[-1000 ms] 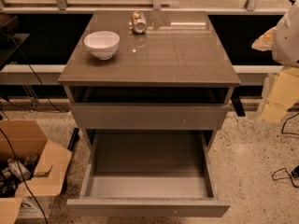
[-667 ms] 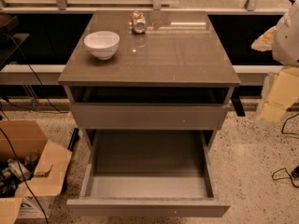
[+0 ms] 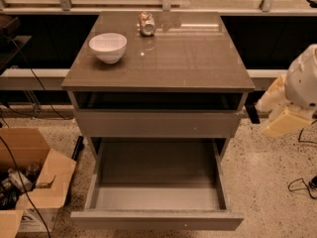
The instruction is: Close middle drawer
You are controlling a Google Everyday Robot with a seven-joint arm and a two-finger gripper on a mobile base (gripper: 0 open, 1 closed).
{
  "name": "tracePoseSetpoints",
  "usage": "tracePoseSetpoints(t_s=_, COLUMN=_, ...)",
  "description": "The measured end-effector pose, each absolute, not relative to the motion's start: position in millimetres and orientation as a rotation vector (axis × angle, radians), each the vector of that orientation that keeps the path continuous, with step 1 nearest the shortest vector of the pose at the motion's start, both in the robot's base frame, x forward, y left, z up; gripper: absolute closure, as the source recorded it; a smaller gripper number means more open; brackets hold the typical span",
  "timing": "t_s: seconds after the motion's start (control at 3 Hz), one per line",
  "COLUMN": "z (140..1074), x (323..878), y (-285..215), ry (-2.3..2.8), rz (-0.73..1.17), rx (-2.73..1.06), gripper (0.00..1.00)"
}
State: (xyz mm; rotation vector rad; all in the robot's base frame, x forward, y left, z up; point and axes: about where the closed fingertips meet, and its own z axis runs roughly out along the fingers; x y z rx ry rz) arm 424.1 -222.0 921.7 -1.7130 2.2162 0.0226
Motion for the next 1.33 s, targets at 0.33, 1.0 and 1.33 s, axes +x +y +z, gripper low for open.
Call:
tracePoseSetpoints(t_s=0.33, z=858, x=417, y=-238, ry=2.256, rz=0.146, rx=-1.661, gripper=0.77)
tracePoseSetpoints(t_s=1.0, z=856, x=417, y=-236, ry=2.260, rz=0.123, rx=-1.680, gripper=1.00)
tracePoseSetpoints(t_s=1.33, z=823, x=408, y=-214, ry=2.228, rz=0.199, rx=-1.745, gripper=1.00)
